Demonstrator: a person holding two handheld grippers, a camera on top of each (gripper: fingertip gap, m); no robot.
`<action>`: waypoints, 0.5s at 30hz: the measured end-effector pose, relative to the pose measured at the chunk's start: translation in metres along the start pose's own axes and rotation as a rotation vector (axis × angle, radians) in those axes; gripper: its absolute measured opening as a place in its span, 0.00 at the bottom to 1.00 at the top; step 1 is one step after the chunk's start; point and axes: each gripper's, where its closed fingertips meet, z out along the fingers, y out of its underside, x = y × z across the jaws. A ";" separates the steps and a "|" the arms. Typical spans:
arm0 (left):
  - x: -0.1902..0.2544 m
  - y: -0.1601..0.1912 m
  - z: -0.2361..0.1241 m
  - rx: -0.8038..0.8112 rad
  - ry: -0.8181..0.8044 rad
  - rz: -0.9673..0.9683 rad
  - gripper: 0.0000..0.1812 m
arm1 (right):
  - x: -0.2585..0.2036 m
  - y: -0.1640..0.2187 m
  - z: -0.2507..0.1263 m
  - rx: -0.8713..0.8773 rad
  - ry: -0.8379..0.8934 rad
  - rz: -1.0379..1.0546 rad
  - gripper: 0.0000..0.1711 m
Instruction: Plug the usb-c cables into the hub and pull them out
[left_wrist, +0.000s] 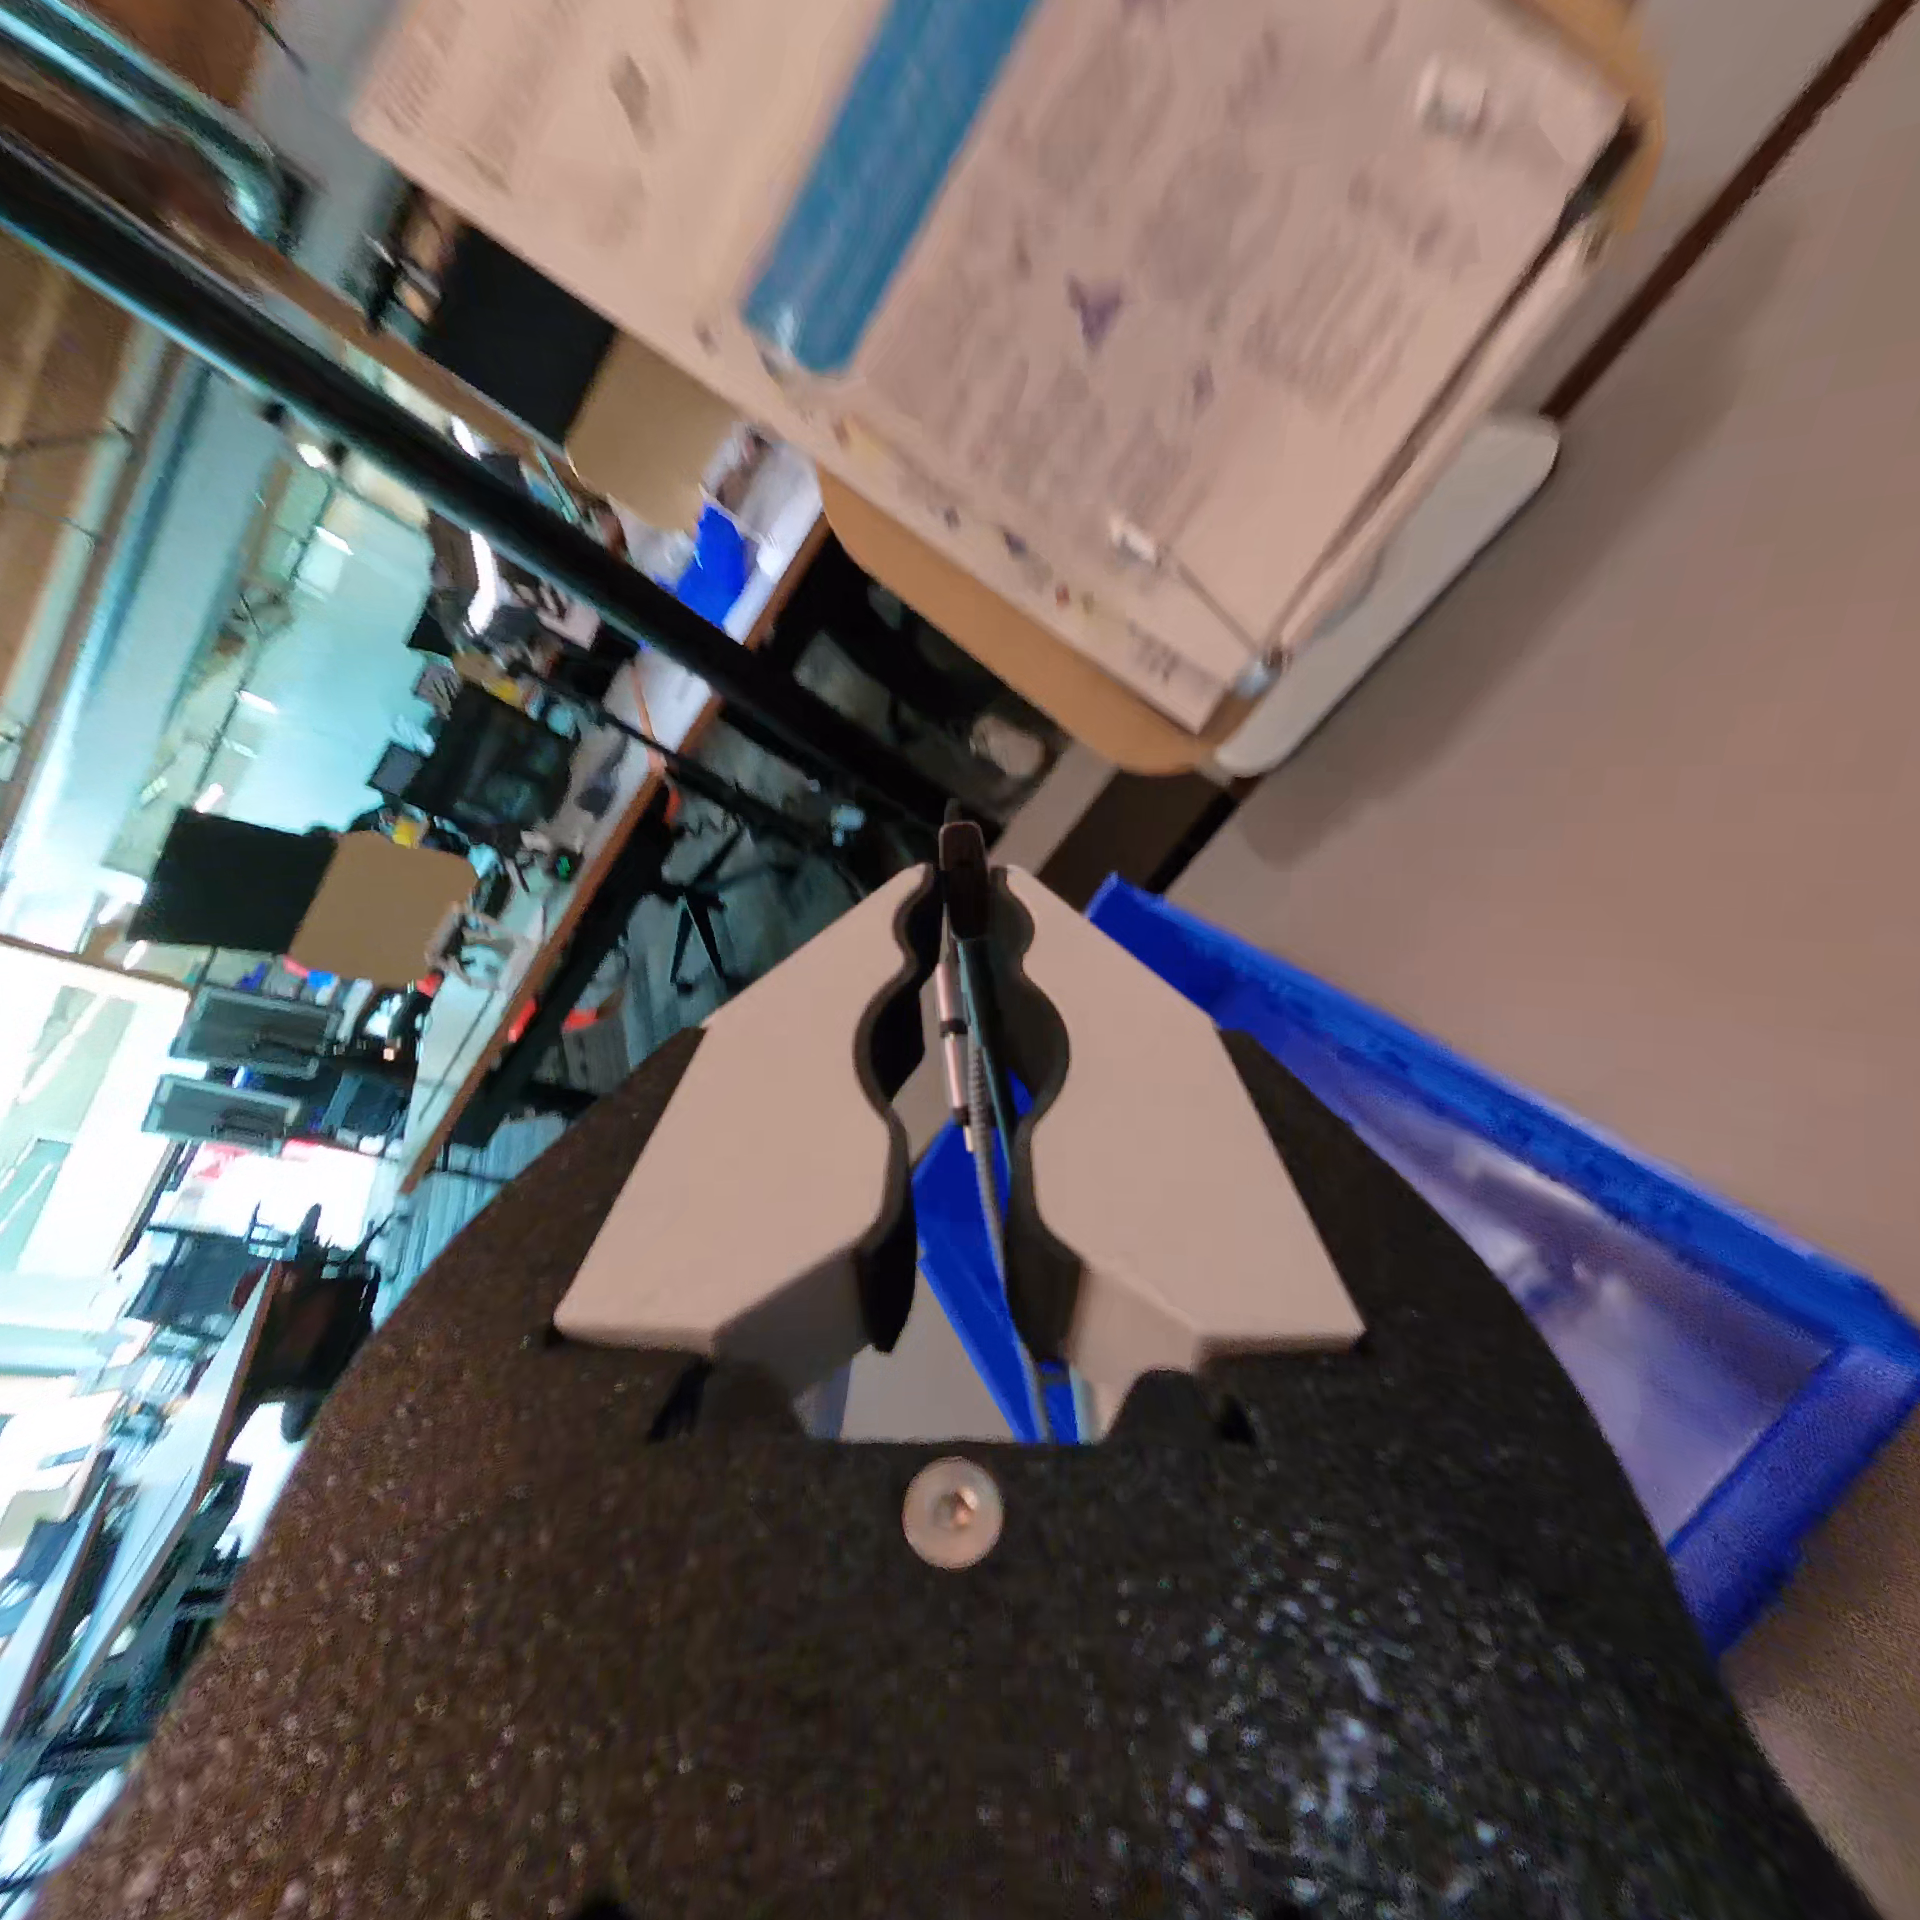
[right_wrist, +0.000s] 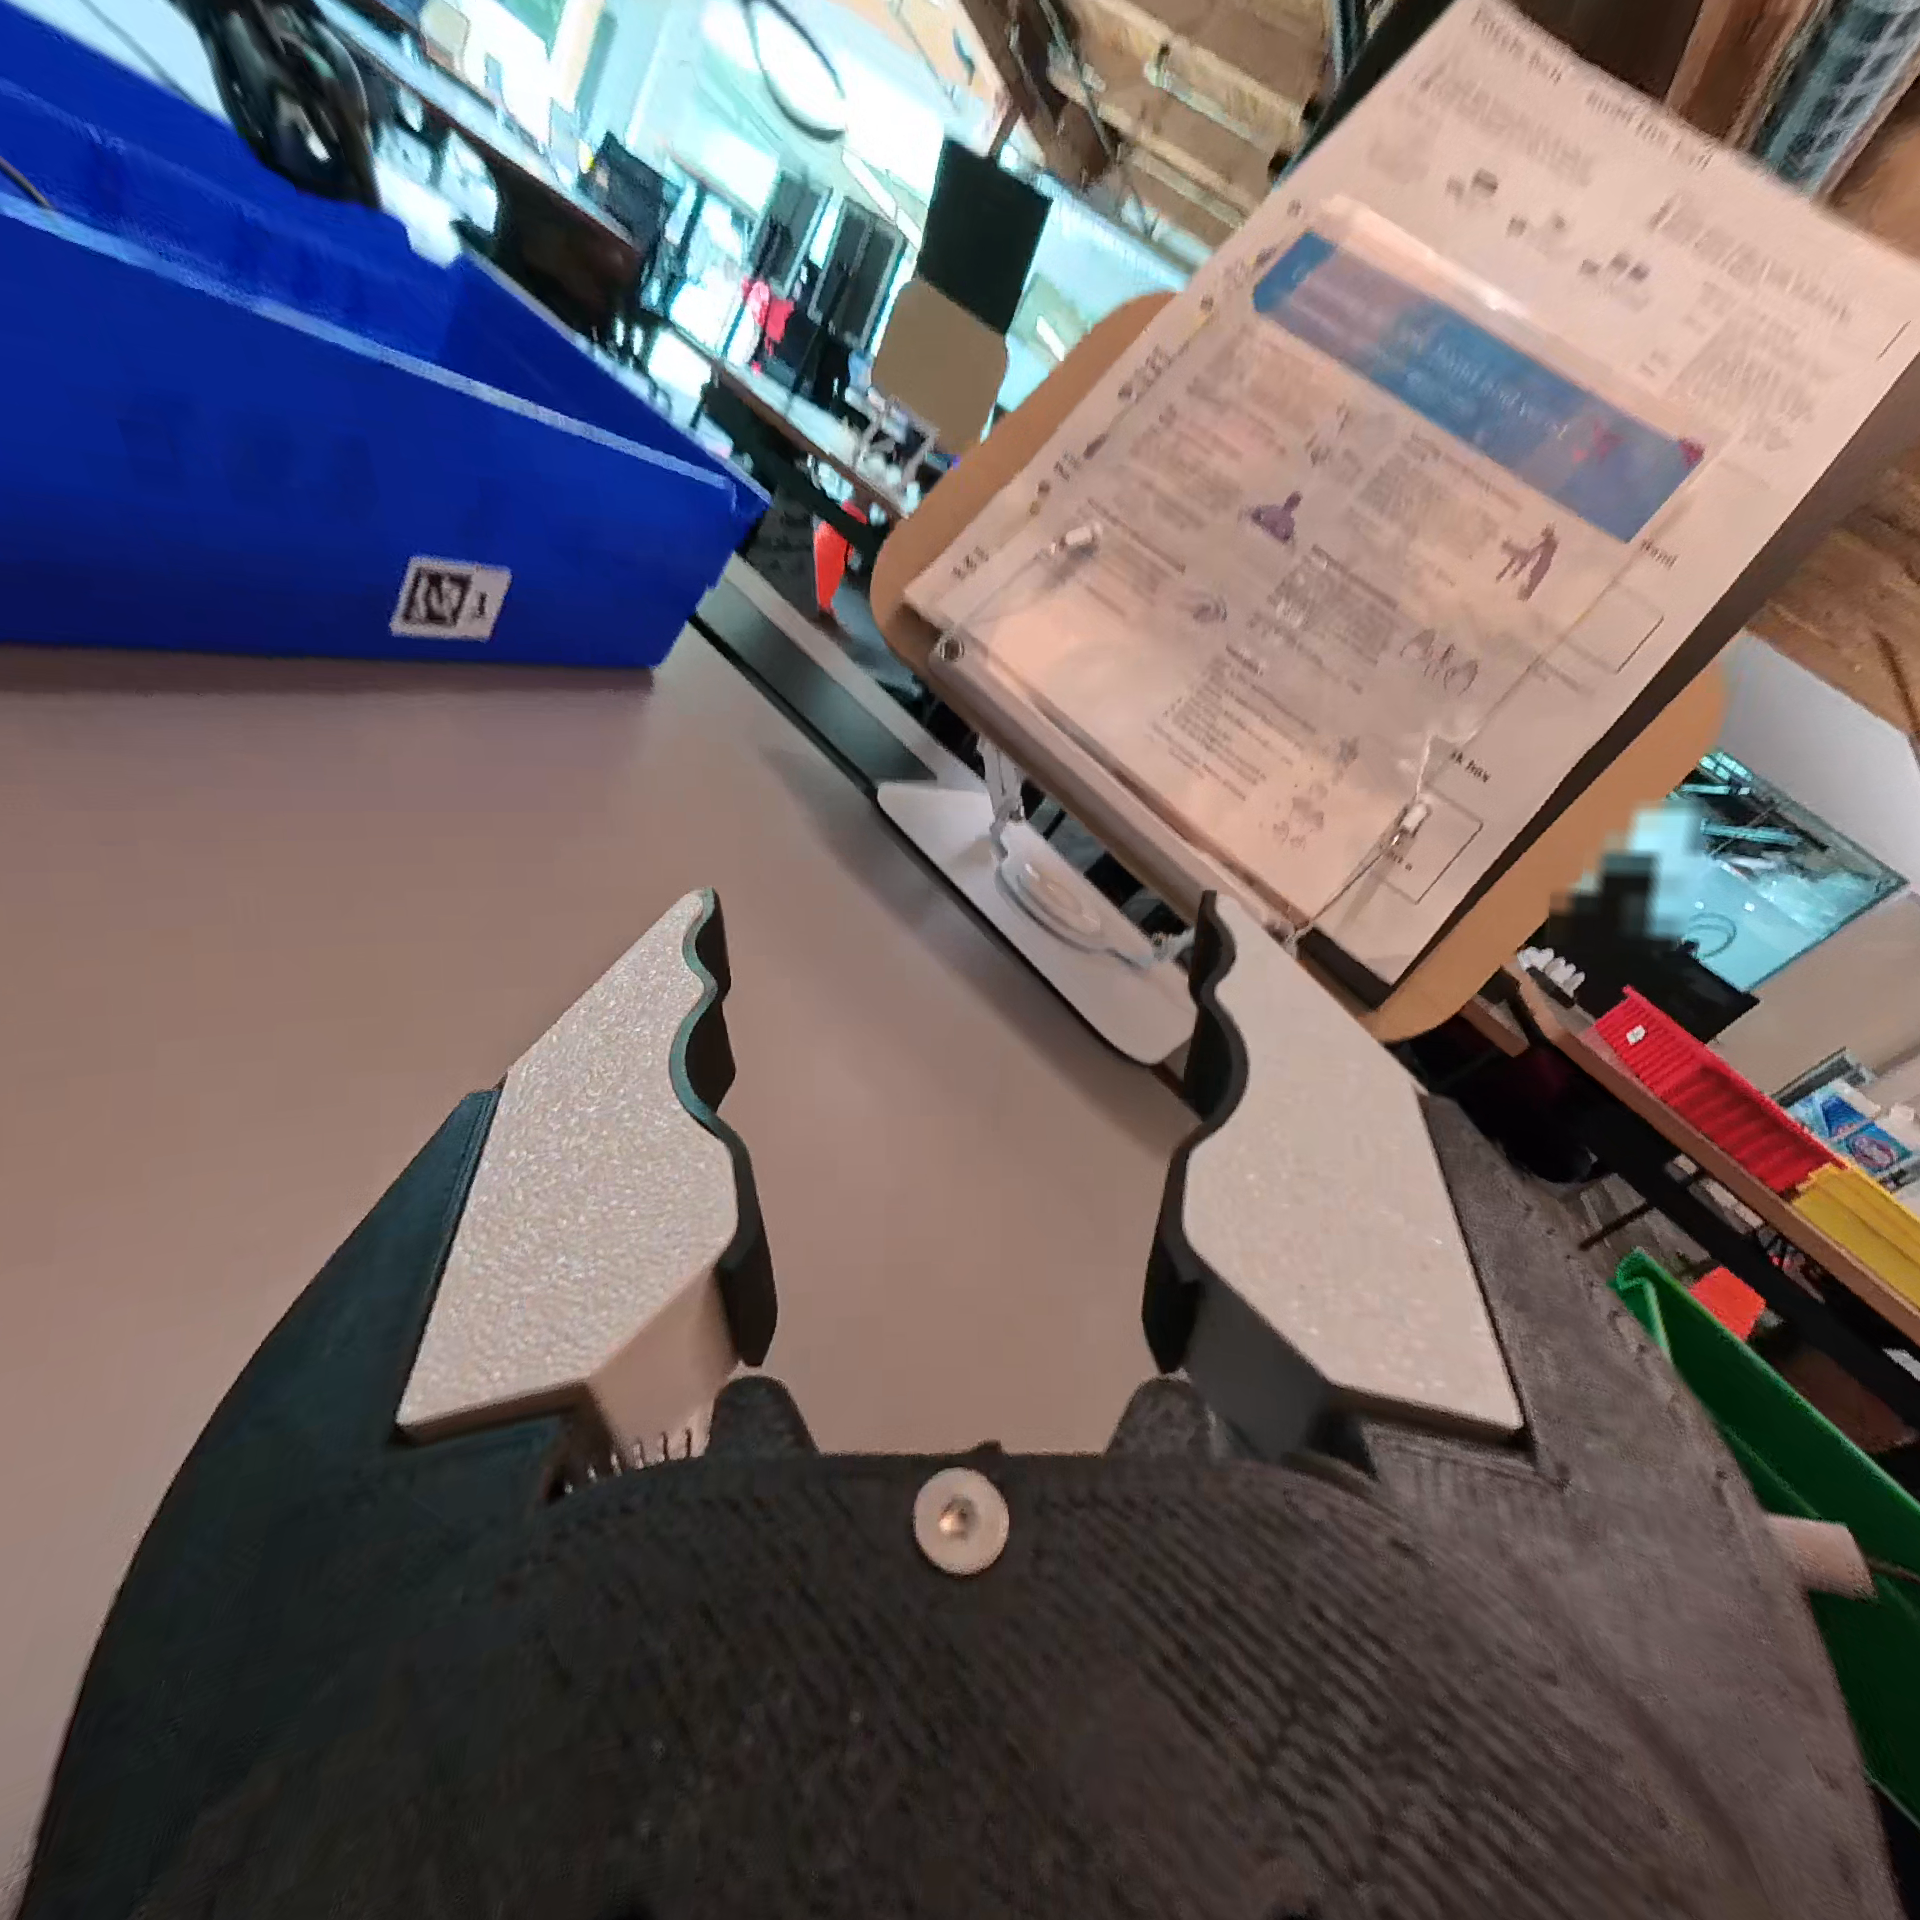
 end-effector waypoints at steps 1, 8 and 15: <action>-0.006 -0.015 -0.015 0.051 -0.015 -0.011 0.03 | 0.001 -0.008 -0.002 0.032 0.011 0.002 0.51; -0.005 -0.122 -0.107 0.420 0.075 -0.122 0.04 | 0.032 -0.056 -0.024 0.191 0.242 -0.120 0.47; 0.061 -0.186 -0.123 0.564 0.377 -0.224 0.03 | 0.067 -0.106 -0.074 0.423 0.446 -0.205 0.41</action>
